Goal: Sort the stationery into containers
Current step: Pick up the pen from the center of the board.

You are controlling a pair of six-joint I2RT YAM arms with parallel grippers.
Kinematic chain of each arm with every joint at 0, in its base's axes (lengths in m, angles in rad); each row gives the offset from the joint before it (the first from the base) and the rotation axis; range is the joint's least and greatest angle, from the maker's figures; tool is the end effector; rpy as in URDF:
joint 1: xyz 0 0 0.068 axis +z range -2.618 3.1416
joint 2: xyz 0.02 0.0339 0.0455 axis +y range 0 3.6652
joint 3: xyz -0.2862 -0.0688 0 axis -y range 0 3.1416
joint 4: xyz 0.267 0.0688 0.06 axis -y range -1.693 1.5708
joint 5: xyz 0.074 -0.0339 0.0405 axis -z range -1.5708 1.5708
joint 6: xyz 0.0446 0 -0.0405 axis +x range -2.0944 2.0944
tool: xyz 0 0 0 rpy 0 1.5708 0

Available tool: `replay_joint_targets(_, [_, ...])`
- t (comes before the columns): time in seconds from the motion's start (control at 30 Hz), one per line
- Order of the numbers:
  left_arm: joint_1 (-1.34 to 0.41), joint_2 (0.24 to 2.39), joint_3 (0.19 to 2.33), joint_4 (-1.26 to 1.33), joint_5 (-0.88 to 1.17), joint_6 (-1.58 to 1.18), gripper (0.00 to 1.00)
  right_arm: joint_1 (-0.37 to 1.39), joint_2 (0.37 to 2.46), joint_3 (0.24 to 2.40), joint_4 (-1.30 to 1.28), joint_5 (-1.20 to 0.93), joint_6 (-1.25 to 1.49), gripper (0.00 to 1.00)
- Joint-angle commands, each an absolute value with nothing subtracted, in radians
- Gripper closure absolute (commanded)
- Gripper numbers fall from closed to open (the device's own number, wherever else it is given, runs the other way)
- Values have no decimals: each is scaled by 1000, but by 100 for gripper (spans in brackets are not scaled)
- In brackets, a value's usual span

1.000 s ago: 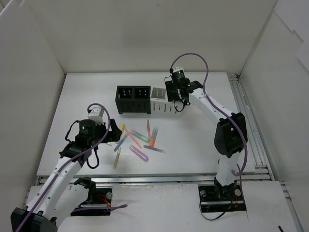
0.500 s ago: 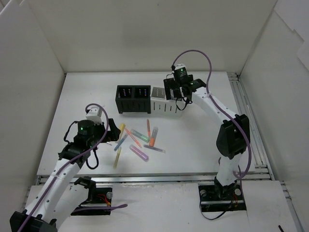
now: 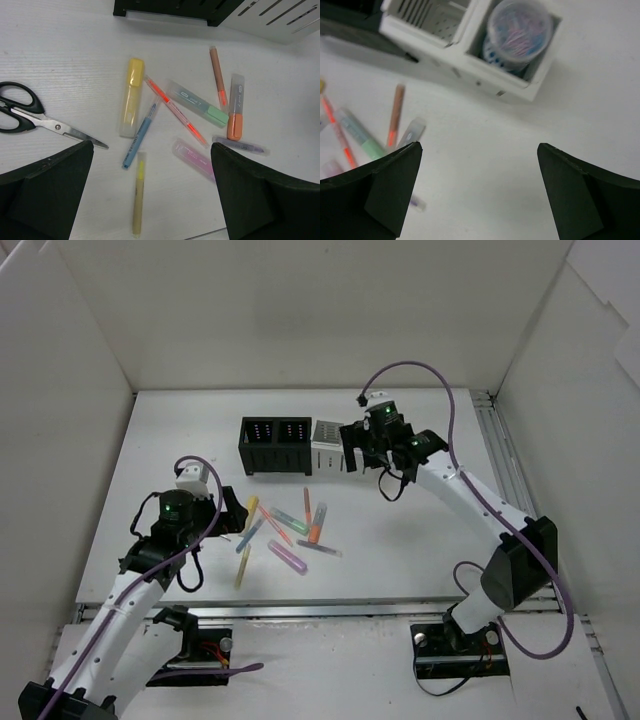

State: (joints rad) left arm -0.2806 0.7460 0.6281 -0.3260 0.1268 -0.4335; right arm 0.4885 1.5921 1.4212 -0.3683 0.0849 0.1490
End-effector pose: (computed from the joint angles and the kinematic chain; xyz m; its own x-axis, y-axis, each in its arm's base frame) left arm 0.1799 -0.0577 0.2851 -0.5360 -0.2792 -0.7967 0.1755 0.8863 -0.4286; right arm 0.3559 0.1849 0.3525 -0.5083 -0.1026 -0.8551 -0.3316 0.9397 0.0843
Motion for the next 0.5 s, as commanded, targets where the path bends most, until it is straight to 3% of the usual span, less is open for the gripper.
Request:
replay_joint_targets(0.0, [-285,746,667,-316,115,-471,0,598,1497,1343,-342,136,231,2])
replay_joint_targets(0.3, [-295,686,627,-368,101,-528,0,781,1598,1241,-337,238,368,4])
replay_joint_targets(0.47, [-295,667,584,-351,127,-545,0,850,1646,1206,-302,219,303,4])
